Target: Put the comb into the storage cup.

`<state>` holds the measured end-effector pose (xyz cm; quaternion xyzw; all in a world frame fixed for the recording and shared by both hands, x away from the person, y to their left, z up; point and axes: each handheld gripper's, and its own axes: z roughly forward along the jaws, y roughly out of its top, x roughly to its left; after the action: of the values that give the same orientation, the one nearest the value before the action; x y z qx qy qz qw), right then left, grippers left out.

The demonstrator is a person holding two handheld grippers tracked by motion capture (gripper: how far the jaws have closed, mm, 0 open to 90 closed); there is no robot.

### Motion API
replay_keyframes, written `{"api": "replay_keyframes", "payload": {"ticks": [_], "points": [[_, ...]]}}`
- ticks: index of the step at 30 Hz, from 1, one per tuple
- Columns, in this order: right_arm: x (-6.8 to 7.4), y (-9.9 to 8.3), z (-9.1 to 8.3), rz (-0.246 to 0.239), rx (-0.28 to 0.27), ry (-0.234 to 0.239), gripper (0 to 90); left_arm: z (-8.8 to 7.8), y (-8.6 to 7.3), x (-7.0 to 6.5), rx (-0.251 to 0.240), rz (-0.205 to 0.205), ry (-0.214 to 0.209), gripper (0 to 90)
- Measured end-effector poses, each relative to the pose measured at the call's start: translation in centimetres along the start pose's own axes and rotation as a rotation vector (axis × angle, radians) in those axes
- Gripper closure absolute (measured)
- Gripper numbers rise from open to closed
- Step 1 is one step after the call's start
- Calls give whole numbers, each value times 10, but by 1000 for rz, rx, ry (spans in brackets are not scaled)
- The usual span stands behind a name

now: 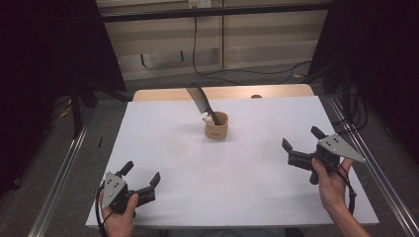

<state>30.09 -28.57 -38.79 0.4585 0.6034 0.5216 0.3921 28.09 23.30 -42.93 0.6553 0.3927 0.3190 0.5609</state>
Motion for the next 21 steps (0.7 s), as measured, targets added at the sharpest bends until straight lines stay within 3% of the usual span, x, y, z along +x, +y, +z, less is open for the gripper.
{"api": "replay_keyframes", "payload": {"ticks": [21], "points": [[-3, -24, -31, -38, 45, -68, 0, -1, 0, -1, -1, -8, -6, 33]]}}
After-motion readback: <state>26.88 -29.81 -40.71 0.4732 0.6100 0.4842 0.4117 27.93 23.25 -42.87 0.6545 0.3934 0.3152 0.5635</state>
